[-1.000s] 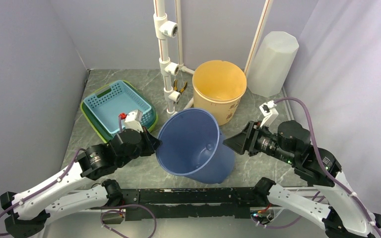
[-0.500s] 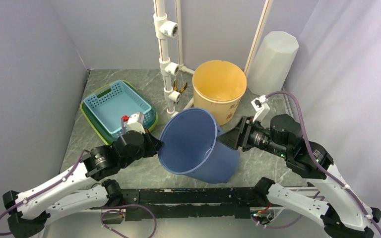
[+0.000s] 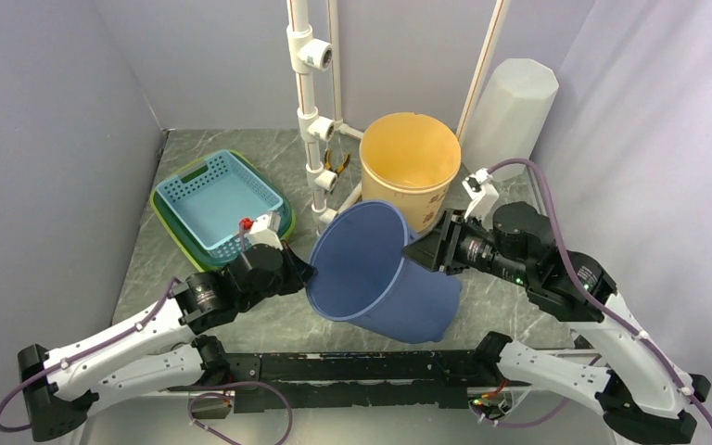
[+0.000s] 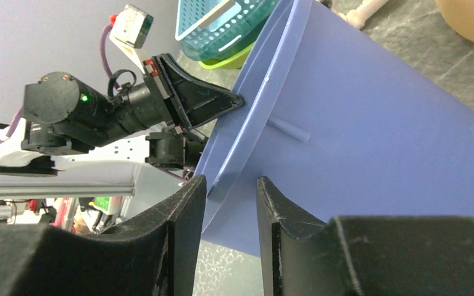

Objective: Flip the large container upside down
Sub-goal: Turn the container upside down at the center of the board.

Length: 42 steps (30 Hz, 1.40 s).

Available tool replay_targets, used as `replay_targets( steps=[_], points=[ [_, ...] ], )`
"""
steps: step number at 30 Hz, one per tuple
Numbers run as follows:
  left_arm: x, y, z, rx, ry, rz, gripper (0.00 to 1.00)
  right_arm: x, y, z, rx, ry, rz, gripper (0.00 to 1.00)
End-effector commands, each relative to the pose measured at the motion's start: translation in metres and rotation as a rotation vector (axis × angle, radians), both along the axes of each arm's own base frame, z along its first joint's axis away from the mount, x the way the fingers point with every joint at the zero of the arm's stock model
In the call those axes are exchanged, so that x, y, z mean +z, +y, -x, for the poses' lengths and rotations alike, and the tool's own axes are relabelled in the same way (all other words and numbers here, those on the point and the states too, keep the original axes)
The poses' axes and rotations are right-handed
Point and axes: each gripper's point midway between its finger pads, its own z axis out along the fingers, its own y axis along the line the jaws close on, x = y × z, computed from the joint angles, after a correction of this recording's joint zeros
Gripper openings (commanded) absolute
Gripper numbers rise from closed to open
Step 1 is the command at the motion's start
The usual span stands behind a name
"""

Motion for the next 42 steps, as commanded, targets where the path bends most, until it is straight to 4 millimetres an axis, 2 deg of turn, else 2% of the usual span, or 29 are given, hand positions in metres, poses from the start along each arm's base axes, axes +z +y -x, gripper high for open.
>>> replay_targets(
  steps=[1, 7, 15, 20, 25, 28, 30, 33, 36, 40, 42],
  points=[
    [-0.018, 0.001, 0.005, -0.027, 0.028, -0.055, 0.03, 0.000, -0.001, -0.002, -0.023, 0.017, 0.045, 0.37],
    [-0.023, 0.001, 0.004, -0.010, 0.037, -0.055, 0.03, -0.003, 0.010, -0.006, -0.050, 0.025, 0.130, 0.33],
    [-0.034, 0.003, 0.004, 0.009, 0.043, -0.040, 0.03, -0.012, 0.015, -0.004, -0.171, 0.035, 0.340, 0.31],
    [-0.042, -0.004, 0.005, -0.013, 0.053, -0.030, 0.03, -0.018, 0.026, -0.003, -0.197, 0.016, 0.433, 0.24],
    [-0.054, -0.016, 0.010, -0.063, 0.070, 0.002, 0.03, -0.019, 0.035, -0.005, -0.197, -0.001, 0.438, 0.19],
    [-0.059, -0.020, 0.013, -0.088, 0.071, 0.021, 0.03, -0.024, 0.034, -0.008, -0.224, 0.001, 0.453, 0.20],
    [-0.062, -0.022, 0.014, -0.097, 0.071, 0.030, 0.03, -0.027, 0.033, -0.010, -0.244, 0.004, 0.459, 0.26],
    [-0.067, -0.023, 0.016, -0.104, 0.066, 0.047, 0.03, -0.030, 0.033, -0.013, -0.281, 0.007, 0.463, 0.30],
    [-0.069, -0.028, 0.014, -0.102, 0.040, 0.089, 0.03, -0.033, 0.033, -0.018, -0.325, 0.004, 0.487, 0.30],
    [-0.075, -0.034, 0.009, -0.075, 0.007, 0.149, 0.03, -0.040, 0.044, -0.024, -0.366, -0.011, 0.511, 0.31],
    [-0.083, -0.036, 0.009, -0.063, 0.004, 0.166, 0.03, -0.042, 0.046, -0.027, -0.391, -0.021, 0.529, 0.30]
  ],
)
